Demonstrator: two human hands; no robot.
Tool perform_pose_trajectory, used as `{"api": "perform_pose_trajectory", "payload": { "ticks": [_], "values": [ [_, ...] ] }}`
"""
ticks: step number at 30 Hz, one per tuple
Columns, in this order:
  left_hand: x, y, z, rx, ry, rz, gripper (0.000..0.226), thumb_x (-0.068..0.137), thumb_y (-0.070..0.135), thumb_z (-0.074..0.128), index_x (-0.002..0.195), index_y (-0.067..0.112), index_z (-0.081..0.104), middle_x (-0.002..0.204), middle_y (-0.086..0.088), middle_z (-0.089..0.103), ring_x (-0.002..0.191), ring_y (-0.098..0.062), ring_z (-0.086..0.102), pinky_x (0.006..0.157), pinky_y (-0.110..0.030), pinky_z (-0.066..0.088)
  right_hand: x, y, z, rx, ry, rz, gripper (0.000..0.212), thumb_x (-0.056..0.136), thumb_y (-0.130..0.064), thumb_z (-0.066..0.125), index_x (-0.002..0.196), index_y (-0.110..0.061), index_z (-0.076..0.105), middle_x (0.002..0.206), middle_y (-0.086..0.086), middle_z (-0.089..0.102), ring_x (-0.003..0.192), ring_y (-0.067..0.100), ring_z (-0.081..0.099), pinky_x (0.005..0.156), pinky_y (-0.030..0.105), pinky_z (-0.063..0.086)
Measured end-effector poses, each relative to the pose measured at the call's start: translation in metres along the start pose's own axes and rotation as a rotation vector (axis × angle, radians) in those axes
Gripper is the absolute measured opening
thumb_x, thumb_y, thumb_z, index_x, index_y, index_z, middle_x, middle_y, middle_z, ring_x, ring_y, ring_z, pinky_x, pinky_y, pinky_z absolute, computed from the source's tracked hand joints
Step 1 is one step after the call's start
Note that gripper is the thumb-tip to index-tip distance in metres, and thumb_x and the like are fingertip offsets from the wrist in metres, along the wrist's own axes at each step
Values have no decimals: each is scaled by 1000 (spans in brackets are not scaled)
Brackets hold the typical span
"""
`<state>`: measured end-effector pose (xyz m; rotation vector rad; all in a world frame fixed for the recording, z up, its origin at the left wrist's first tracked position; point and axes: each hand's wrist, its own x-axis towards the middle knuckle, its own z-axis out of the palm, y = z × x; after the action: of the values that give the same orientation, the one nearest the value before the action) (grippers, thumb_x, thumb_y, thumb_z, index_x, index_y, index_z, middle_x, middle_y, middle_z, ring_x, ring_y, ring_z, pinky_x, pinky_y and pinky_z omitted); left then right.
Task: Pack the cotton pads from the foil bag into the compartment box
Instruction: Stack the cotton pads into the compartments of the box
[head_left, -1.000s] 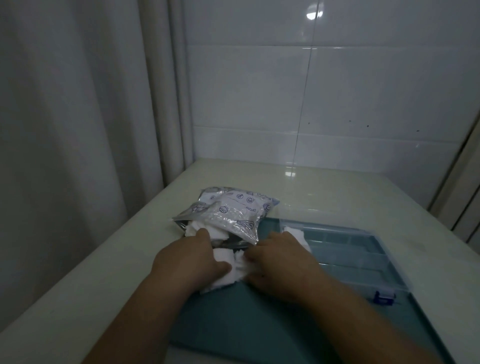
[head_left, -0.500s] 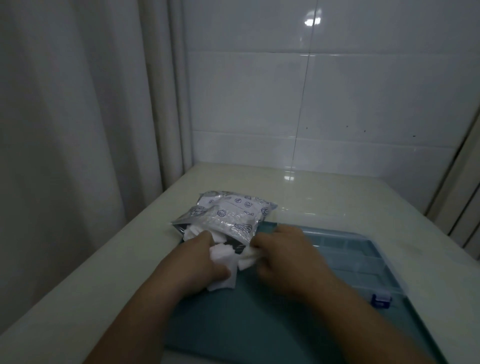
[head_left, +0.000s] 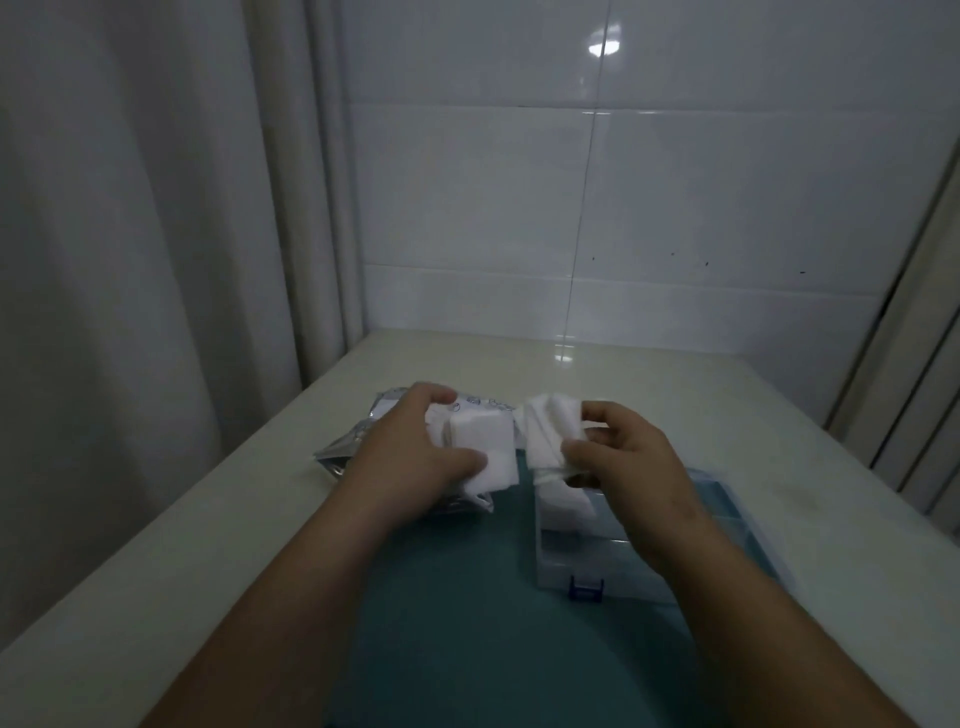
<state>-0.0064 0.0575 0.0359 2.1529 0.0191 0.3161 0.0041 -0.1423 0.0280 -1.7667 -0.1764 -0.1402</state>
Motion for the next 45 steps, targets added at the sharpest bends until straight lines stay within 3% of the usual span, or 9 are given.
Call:
{"api": "perform_pose_trajectory", "payload": {
  "ticks": [6,12,18,21,24,30,39,42,45],
  "values": [
    [18,23,30,-50,4,67,58,72,26,75,120,39,45,89,1,64,77,-17,65,75,-43,56,3,-6,-7,392,-70,64,24,88,7,48,96,-6,67,85,7,72,78,22,67,69,32,55],
    [19,19,54,-222,-90,42,51,79,29,74,121,40,47,87,0,73,80,-17,70,77,-39,58,10,6,-10,30,93,92,22,83,-13,70,101,-23,61,98,1,69,86,20,68,70,28,59],
    [15,15,54,-412,-165,-13,56,82,3,66,125,34,48,79,-9,67,64,-18,62,51,-23,50,12,7,-9,-56,49,57,17,83,-12,70,93,-21,60,93,-2,67,84,19,66,69,27,58],
    [16,10,52,-416,-160,-20,55,82,3,63,125,35,50,76,-14,57,68,-22,58,62,-32,52,11,4,-11,-20,-54,101,17,85,-11,67,96,-20,58,96,-1,67,85,18,66,71,28,57],
    [15,10,53,-449,-160,-34,50,80,7,58,120,35,53,83,-18,65,70,-27,62,67,-39,54,10,4,-15,-27,-110,131,18,85,-12,66,98,-20,57,94,4,68,80,19,66,69,28,55],
    [13,7,54,-455,-186,14,40,85,28,68,121,37,52,101,-4,69,84,-22,70,60,-28,56,9,3,-18,-14,-117,104,17,86,-13,65,100,-18,58,97,6,70,82,20,66,72,29,54],
    [11,5,56,-378,-99,31,49,81,21,71,122,36,49,98,-8,69,79,-26,70,60,-36,60,7,6,-11,-112,-49,46,22,83,-25,69,98,-28,53,98,-9,64,87,14,64,79,36,58],
    [11,5,56,-376,-93,36,48,81,22,71,122,34,49,97,-7,71,77,-23,71,56,-31,58,5,7,-8,-216,51,-61,36,80,-47,68,106,-32,48,102,-15,55,88,6,57,69,23,51],
    [12,6,57,-396,-121,26,49,82,27,73,123,35,48,98,-6,71,78,-22,72,58,-32,59,4,6,-5,-297,127,-148,22,82,-40,68,92,-25,55,88,-11,59,77,9,60,63,20,49]
  ]
}}
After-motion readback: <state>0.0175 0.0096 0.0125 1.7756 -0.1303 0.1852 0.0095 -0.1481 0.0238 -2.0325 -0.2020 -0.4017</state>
